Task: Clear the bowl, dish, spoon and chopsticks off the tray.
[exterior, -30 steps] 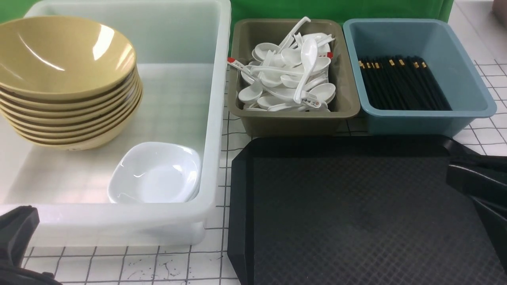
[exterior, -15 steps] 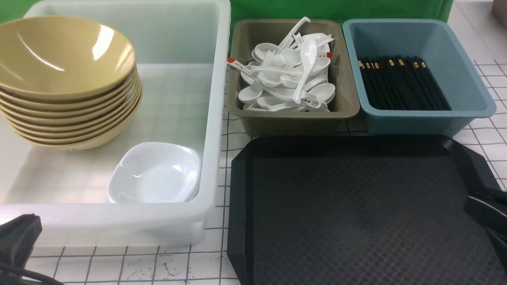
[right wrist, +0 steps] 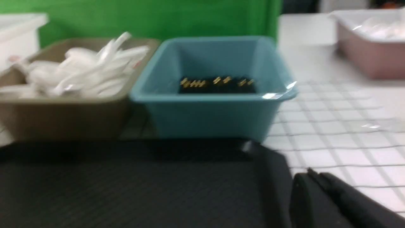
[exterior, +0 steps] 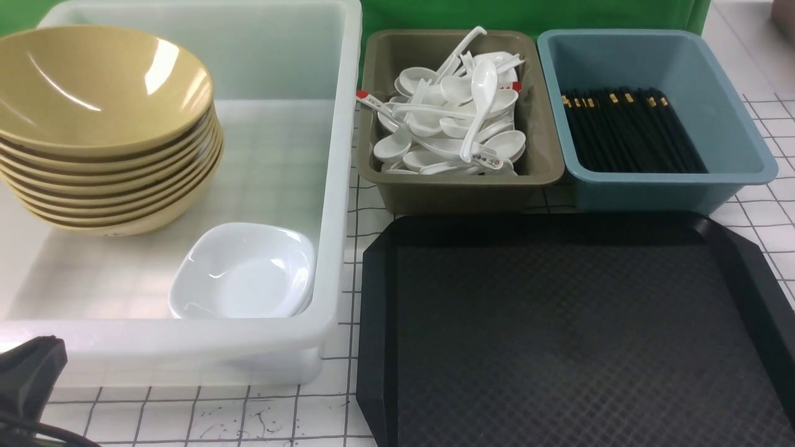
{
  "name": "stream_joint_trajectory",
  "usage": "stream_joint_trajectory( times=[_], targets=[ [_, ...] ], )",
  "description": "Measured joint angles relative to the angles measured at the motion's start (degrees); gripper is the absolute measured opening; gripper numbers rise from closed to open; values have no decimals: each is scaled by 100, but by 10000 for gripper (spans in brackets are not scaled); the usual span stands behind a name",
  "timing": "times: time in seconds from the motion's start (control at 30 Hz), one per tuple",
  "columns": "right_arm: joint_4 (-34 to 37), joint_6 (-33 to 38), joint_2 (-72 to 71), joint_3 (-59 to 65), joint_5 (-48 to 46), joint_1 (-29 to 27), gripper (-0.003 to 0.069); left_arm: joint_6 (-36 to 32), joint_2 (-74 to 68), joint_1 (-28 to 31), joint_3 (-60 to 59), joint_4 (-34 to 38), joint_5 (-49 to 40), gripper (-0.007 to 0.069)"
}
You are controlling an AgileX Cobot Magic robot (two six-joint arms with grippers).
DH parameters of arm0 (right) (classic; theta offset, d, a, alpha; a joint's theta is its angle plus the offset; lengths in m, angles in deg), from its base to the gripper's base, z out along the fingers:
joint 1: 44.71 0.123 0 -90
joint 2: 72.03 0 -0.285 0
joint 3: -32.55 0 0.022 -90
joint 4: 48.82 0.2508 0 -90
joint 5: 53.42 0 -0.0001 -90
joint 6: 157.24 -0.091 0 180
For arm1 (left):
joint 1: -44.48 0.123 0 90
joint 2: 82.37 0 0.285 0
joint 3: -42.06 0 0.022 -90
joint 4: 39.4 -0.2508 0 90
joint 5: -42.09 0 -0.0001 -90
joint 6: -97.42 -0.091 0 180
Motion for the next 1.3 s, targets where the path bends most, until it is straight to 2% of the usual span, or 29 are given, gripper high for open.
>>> stream_joint_trajectory(
  times=[0.23,1.0,1.07,1.23,1.3],
  targets=[
    [-6,-58,-135,5,-1019,-182,35,0,0,0,0,5,0,-13],
    [-1,-58,-135,0,-1059,-182,41,0,0,0,0,-4,0,-13],
    [-1,-58,-135,0,-1059,-182,42,-6,0,0,0,-147,-22,-13],
    [-1,-58,-135,0,-1066,-182,46,-29,0,0,-101,-1109,-34,-13],
    [-1,-58,-135,0,-1066,-182,47,9,0,0,-173,-1220,39,-13]
  ],
)
